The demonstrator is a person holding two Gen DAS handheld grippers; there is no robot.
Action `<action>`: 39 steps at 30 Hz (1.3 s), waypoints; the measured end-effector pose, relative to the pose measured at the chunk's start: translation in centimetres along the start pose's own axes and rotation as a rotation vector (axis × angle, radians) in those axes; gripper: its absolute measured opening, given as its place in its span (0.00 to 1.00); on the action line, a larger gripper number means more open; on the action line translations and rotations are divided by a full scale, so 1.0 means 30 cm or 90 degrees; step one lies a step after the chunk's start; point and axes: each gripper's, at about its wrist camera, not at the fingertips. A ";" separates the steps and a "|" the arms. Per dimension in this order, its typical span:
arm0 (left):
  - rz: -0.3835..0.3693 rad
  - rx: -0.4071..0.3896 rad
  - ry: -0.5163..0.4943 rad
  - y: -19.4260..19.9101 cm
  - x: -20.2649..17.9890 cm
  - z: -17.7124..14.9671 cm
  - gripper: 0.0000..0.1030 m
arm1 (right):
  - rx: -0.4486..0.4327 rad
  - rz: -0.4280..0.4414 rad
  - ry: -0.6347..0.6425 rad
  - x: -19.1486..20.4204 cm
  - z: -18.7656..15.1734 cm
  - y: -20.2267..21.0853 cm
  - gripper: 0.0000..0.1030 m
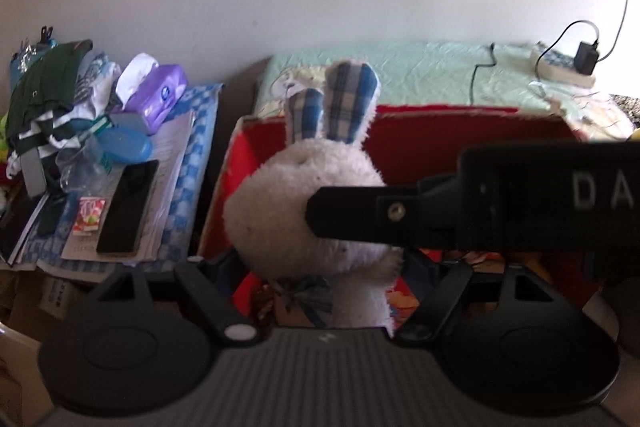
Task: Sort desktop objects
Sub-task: 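Carry the bunny plush with the right gripper over the red box, then lower the bunny into the red box and open the right gripper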
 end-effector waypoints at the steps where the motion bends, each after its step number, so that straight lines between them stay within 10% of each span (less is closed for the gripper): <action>1: 0.001 0.005 0.000 -0.010 0.004 0.000 0.76 | 0.004 0.000 -0.013 -0.004 0.001 -0.013 0.44; 32: 0.027 0.012 -0.027 -0.038 0.015 -0.046 0.89 | 0.013 -0.146 -0.042 -0.054 -0.001 -0.061 0.61; 39: 0.025 -0.002 -0.029 -0.003 0.012 -0.059 0.84 | 0.013 -0.159 -0.059 -0.068 0.010 -0.033 0.35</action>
Point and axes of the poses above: each gripper's, at about its wrist camera, not at the fingertips, and y roughly against the way its jaws point, x to its left, z to its top, and after that the axes turned 1 degree about -x, right-handed
